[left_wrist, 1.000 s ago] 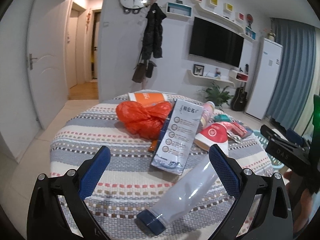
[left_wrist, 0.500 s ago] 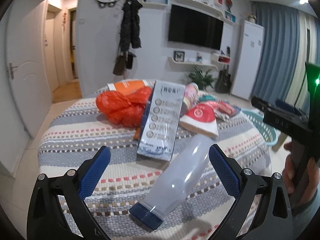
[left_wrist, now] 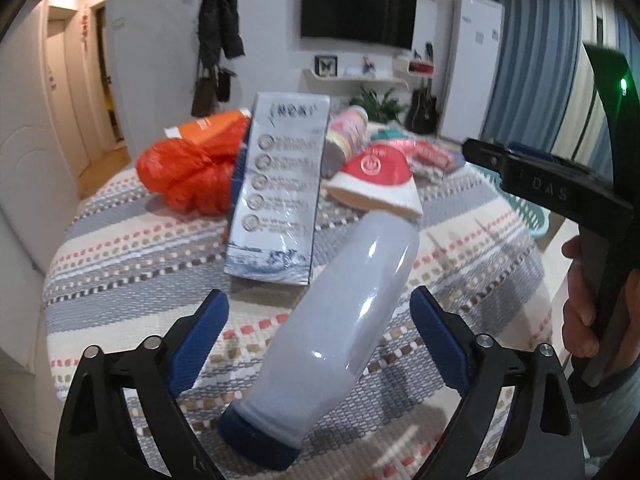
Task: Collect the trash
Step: 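Grasp the clear plastic bottle with the left tool while the right tool grasps the red-white paper cup, then carry bottle and cup to the blue basket and open both tools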
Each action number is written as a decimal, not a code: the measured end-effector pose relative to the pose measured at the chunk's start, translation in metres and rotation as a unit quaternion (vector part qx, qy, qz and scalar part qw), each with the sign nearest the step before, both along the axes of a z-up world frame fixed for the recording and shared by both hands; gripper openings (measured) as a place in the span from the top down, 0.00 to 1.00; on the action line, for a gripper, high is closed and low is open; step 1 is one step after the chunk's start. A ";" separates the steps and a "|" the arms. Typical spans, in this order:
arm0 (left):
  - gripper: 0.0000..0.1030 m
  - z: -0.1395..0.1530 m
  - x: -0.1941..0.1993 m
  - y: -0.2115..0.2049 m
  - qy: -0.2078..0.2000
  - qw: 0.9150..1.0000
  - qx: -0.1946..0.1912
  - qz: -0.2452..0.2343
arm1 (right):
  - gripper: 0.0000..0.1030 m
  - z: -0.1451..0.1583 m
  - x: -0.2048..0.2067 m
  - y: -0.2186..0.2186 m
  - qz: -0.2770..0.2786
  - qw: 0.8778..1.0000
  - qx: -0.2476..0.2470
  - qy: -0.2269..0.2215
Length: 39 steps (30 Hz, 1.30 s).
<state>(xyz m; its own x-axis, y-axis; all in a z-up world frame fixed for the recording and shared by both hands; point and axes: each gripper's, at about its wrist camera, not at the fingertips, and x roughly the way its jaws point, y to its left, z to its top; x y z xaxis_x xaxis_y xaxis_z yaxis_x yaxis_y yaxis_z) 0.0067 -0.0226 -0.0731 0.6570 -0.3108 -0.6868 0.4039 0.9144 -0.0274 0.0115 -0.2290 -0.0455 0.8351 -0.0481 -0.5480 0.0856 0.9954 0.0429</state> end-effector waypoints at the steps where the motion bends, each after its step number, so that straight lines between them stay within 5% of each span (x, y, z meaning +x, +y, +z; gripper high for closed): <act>1: 0.17 -0.002 0.002 -0.003 0.003 1.000 0.007 -0.006 | 0.34 -0.002 0.003 0.001 0.006 1.000 0.006 0.006; 16: 0.49 -0.016 0.014 -0.019 0.039 0.999 0.002 -0.014 | 0.34 -0.024 0.052 0.008 0.052 0.994 0.059 0.082; 27: 0.54 -0.002 -0.001 -0.006 0.026 0.997 -0.065 -0.033 | 0.34 -0.048 0.096 0.001 0.074 0.974 0.147 0.156; 33: 0.54 0.012 -0.007 0.009 0.006 0.996 -0.089 -0.021 | 0.33 -0.051 0.112 0.009 0.080 0.972 0.149 0.162; 39: 0.55 0.021 -0.013 0.018 -0.009 0.995 -0.103 0.000 | 0.57 -0.043 0.104 0.018 0.092 0.977 0.138 0.135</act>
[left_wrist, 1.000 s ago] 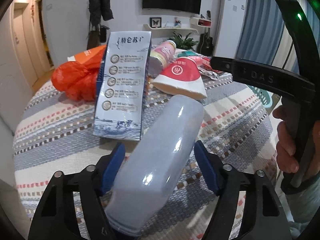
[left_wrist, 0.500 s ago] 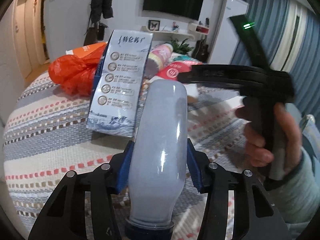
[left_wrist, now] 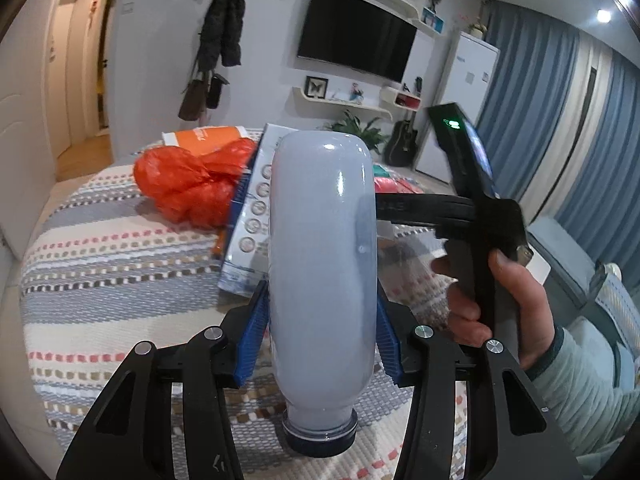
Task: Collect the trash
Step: 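Carry bottle and cup to the blue basket and open both tools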
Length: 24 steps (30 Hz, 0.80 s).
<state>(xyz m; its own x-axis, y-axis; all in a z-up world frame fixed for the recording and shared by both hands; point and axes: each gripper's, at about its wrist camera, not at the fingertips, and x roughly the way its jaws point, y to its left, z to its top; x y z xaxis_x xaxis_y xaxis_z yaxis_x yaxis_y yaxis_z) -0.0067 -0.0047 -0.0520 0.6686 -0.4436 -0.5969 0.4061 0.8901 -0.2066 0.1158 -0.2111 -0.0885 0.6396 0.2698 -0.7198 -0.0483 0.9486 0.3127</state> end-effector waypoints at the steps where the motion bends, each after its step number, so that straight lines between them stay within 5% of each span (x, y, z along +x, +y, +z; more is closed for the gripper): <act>1: 0.55 0.001 -0.001 -0.001 -0.003 1.000 0.001 0.004 | 0.58 0.002 -0.002 -0.001 0.000 1.000 0.003 -0.004; 13: 0.56 0.021 0.008 -0.015 -0.022 1.000 0.004 0.006 | 0.63 0.030 -0.048 -0.037 -0.026 0.998 0.013 -0.053; 24: 0.56 0.061 0.044 -0.092 -0.062 0.997 0.007 -0.044 | 0.63 0.072 -0.084 -0.134 -0.125 0.984 -0.014 -0.122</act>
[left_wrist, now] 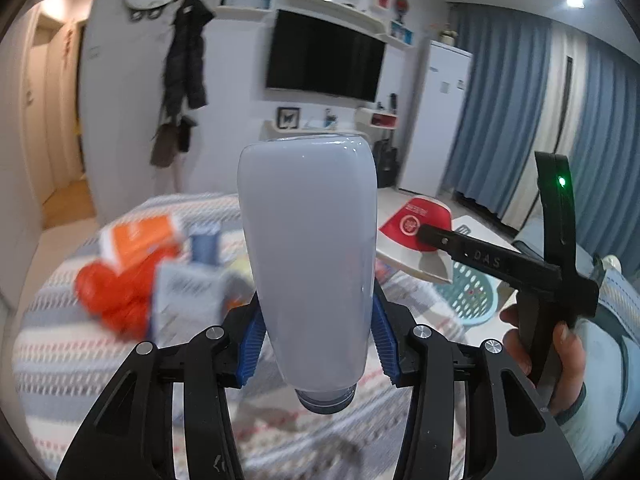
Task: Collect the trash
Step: 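Carry bottle and cup to the blue basket and open both tools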
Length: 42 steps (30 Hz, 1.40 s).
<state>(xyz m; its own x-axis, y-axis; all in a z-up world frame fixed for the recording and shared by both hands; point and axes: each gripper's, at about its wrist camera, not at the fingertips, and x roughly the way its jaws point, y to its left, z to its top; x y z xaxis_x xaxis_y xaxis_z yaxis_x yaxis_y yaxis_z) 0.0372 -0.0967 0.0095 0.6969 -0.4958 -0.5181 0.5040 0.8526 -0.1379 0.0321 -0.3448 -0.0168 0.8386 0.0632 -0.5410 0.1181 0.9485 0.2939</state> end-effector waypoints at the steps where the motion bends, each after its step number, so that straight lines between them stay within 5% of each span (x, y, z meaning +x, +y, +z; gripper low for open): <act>1: 0.56 0.004 0.005 -0.012 -0.002 1.000 -0.001 -0.009 | 0.63 0.002 -0.003 -0.009 -0.010 1.000 -0.004 -0.004; 13: 0.56 0.000 0.066 -0.148 0.016 0.994 -0.031 -0.105 | 0.63 -0.023 -0.010 -0.142 -0.137 0.990 0.037 0.020; 24: 0.56 -0.078 0.100 -0.265 0.097 0.981 0.031 -0.166 | 0.63 -0.131 -0.007 -0.207 -0.206 0.965 0.072 0.145; 29: 0.56 -0.099 0.106 -0.279 0.118 0.981 0.031 -0.152 | 0.62 -0.160 -0.008 -0.221 -0.210 0.958 0.088 0.176; 38: 0.55 -0.119 0.111 -0.305 0.146 0.972 0.099 -0.156 | 0.61 -0.171 -0.014 -0.224 -0.208 0.953 0.101 0.196; 42: 0.31 -0.115 0.110 -0.297 0.137 0.975 0.093 -0.146 | 0.53 -0.166 -0.020 -0.227 -0.215 0.952 0.108 0.190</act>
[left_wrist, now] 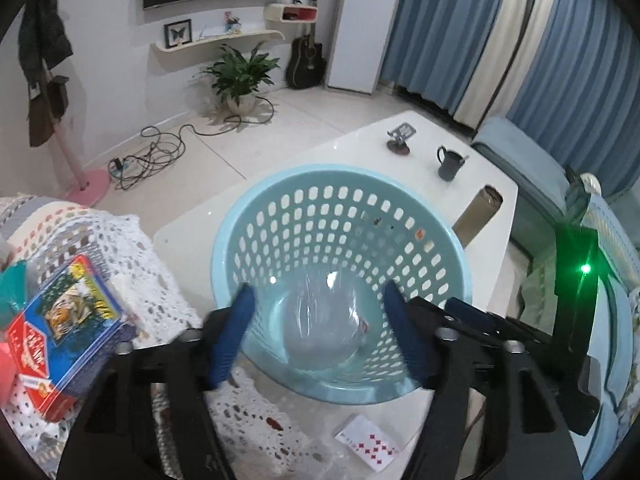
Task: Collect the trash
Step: 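Carry bottle and cup to the blue basket and open both tools, then return both tools to the table and grasp the milk carton with the left tool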
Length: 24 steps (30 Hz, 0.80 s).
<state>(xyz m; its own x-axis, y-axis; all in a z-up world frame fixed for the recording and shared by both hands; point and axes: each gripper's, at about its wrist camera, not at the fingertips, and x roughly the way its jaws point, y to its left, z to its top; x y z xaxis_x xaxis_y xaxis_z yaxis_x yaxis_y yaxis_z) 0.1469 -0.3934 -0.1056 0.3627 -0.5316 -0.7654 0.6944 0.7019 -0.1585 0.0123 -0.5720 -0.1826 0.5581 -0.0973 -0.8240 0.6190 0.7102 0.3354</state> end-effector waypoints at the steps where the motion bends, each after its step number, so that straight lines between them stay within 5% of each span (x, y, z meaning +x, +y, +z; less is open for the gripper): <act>1: 0.30 0.003 0.000 0.005 0.002 1.000 -0.009 0.002 | 0.53 0.002 -0.002 0.000 -0.002 1.000 -0.002 -0.001; 13: 0.29 0.041 -0.021 0.066 -0.011 0.997 -0.073 0.030 | 0.53 0.054 -0.011 0.038 0.030 0.997 -0.050 -0.042; 24: 0.25 0.106 -0.061 0.195 -0.105 0.979 -0.122 0.124 | 0.53 0.133 -0.007 0.138 0.120 0.975 -0.141 -0.123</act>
<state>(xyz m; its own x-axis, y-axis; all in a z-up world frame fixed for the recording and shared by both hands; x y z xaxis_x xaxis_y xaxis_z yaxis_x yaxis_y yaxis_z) 0.0855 -0.1987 0.0006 0.6394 -0.5649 -0.5215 0.5433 0.8120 -0.2135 0.0052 -0.4338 -0.0497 0.7707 -0.1418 -0.6213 0.3480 0.9104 0.2239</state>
